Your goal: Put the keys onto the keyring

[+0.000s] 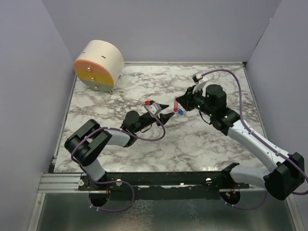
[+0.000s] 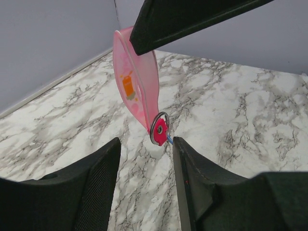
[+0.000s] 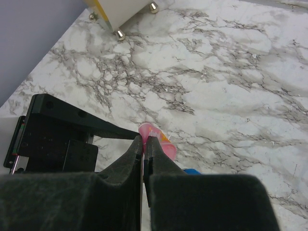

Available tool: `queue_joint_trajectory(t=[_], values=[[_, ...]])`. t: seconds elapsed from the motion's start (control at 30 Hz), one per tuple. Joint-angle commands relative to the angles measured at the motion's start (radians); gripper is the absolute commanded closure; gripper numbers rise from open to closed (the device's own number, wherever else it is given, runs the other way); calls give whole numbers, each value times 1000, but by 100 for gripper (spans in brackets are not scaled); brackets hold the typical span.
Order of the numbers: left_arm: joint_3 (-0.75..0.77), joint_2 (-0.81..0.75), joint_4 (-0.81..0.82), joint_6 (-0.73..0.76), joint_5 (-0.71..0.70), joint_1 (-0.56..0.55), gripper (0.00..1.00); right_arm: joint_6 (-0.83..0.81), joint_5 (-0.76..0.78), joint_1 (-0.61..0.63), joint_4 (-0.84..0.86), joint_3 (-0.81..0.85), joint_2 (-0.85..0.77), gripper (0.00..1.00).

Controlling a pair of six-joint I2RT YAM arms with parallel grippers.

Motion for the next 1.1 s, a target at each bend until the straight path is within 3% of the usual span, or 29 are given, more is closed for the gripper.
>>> queue_joint_trajectory(t=[0.0,0.37,0.57,1.07], values=[[-9,-18,37,13,-27,2,50,-6,6,4,-5,10,-17,99],[21,14,61,17,-4,2,51,-13,-15,4,-2,2,-22,99],[34,25,51,16,9,2,70,-13,-10,4,0,4,-23,99],[43,40,39,6,34,2,73,-11,-14,4,0,8,-24,99]])
